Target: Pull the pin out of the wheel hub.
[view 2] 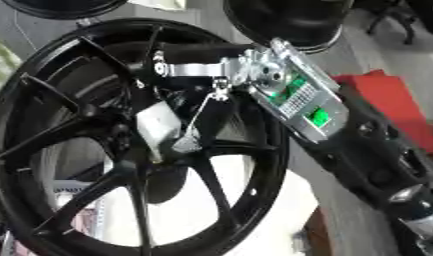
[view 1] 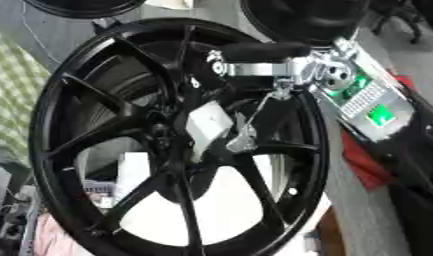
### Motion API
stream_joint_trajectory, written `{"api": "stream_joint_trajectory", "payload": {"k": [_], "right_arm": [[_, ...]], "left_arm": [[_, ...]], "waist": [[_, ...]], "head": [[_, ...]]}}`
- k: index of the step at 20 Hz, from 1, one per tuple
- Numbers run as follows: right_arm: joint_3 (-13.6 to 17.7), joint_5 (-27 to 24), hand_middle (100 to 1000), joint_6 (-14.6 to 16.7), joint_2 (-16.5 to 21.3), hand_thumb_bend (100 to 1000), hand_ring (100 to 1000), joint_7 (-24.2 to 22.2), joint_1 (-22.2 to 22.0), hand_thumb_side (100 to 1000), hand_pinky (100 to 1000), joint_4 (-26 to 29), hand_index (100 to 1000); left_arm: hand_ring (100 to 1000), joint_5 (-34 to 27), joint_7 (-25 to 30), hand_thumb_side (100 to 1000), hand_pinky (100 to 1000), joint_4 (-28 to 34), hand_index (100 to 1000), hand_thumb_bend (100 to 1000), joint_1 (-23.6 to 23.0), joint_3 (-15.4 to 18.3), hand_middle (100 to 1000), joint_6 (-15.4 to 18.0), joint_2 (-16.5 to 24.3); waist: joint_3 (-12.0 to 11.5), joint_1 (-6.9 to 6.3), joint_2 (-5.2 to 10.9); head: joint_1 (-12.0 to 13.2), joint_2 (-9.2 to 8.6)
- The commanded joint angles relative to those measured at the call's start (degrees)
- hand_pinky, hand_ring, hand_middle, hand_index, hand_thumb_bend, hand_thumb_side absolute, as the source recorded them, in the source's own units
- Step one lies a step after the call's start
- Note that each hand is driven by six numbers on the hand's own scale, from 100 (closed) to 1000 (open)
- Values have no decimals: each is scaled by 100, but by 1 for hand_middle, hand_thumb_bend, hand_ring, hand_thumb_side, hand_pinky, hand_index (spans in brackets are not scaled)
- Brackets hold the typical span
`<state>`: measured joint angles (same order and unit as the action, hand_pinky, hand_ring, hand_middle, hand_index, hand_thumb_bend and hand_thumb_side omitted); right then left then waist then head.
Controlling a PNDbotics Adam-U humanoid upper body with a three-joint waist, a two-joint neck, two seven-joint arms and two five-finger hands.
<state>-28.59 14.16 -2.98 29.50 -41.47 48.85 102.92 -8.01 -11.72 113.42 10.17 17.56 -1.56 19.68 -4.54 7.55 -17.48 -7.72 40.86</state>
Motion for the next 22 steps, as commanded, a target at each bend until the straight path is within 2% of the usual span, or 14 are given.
{"api": "stream_joint_trajectory", "payload": {"k": [1,8,14,22], "right_arm": [[62,-8,536,-8,124,415,780,-16,46,100,890,79,670],[73,-36,482,-18,112,405,756,4,38,100,881,54,626],[109,-223,431,-165,136,364,729,135,53,100,870,139,584],[133,-331,363,-382,195,378,659,347,73,100,845,243,536]], "left_arm": [[635,6,-14,759,679,117,677,100,54,65,548,-1,80],[635,12,-18,761,679,117,677,100,50,69,548,-10,69],[634,14,-26,768,678,117,677,100,40,73,548,-21,66],[634,7,-52,759,678,117,677,100,26,85,548,-28,66]], "waist": [[-8,-37,67],[-12,-31,61],[-6,-32,79],[1,-39,129]], "head": [[-22,-72],[-39,-64],[-51,-66],[-85,-53]]}}
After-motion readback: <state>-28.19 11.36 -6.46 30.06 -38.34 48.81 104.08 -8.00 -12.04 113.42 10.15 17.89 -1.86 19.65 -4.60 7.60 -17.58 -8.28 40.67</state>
